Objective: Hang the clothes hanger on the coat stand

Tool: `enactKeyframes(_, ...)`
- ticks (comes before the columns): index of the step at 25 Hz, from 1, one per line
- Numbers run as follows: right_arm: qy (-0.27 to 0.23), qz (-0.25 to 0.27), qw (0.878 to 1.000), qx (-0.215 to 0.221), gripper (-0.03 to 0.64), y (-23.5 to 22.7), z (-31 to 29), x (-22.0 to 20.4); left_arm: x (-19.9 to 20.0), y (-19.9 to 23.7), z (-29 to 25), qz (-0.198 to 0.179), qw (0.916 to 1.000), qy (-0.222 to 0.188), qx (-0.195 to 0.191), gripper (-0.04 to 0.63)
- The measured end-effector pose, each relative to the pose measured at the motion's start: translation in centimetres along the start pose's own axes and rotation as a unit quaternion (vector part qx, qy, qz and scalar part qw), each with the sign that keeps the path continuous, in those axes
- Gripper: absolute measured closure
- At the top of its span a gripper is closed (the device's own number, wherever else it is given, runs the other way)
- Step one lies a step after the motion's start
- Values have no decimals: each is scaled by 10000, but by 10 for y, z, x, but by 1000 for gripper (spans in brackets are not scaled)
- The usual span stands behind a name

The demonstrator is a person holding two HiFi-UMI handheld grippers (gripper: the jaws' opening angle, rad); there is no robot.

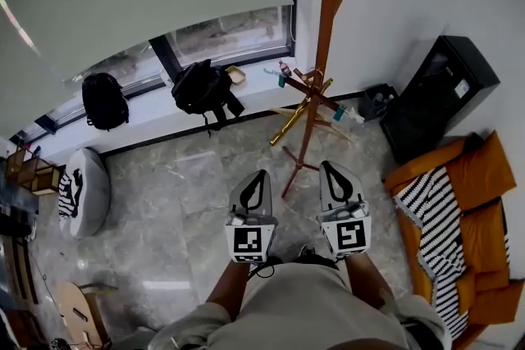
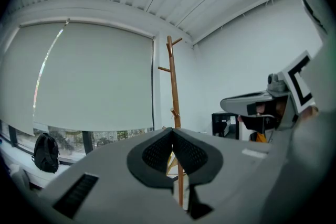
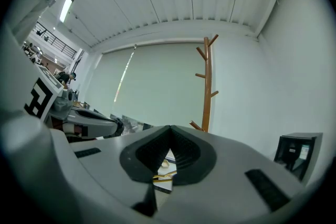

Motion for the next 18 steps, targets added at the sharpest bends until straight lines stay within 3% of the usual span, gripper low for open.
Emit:
enactKeyframes(8, -42, 185, 9996, -216, 614, -6, 8, 1, 1, 2, 8, 54, 10000, -49, -55, 586)
enactKeyframes(18, -24, 188, 9997, -172, 614, 1, 13, 4, -2, -7, 9, 97, 9998, -21, -172, 586)
Point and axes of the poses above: the fingertips, and each gripper's own axes: z backward along the fingers, y to its left, x out of its top, the point moved 1 cm from there along z, backward along the fingers, and after that the axes turned 13 degrees about -y, right-handed, at the moved point
